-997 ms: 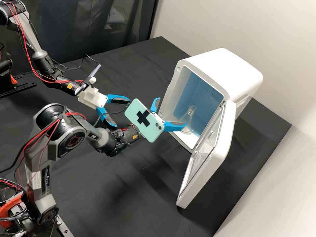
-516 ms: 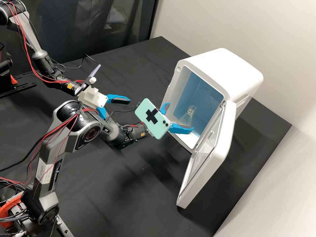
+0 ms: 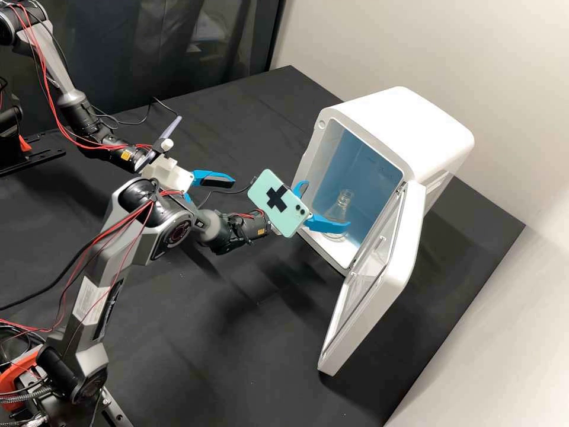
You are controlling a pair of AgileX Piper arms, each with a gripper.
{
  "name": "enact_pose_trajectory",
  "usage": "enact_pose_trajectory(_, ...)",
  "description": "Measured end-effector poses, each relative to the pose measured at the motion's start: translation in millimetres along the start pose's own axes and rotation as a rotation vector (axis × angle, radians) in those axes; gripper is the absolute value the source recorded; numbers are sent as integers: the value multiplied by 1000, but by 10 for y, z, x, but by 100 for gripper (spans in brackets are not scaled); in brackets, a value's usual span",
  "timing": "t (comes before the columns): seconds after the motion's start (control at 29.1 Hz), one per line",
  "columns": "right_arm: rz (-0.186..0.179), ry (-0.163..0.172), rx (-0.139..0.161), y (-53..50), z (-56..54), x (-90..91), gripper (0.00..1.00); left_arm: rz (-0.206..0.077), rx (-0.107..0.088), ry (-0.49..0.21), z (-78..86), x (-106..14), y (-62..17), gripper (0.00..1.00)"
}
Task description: Take the flask out of the incubator
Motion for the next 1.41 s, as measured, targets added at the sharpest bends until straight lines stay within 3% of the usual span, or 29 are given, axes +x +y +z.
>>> enact_pose_trajectory(0.1, -9, -13, -14, -46, -19, 70, 100, 0, 0, 0, 0, 0, 0, 100)
enact_pose_trajectory(0.24, 8, -42, -25, -73, -11, 191, 100, 0, 0, 0, 0, 0, 0, 100)
enact_pose_trajectory(0.52, 2, -57, -73, -143, -35, 400, 100, 0, 0, 0, 0, 0, 0, 100)
enact_pose_trajectory(0.79, 30, -65, -68, -109, -99, 536, 100, 0, 0, 0, 0, 0, 0, 100)
enact_pose_trajectory(0.96, 57, -59, -68, -59, -170, 626, 100, 12, 4, -26, 88, -29, 37, 100)
enact_pose_trajectory(1.1, 65, -76, -63, -28, -227, 738, 100, 13, 6, -30, 103, -34, 42, 100)
enact_pose_trajectory(1.24, 84, -84, -74, -13, -267, 840, 100, 13, 10, -32, 111, -35, 40, 100)
enact_pose_trajectory(1.41, 65, -101, -108, -77, -274, 984, 100, 15, 11, -42, 144, -37, 45, 100)
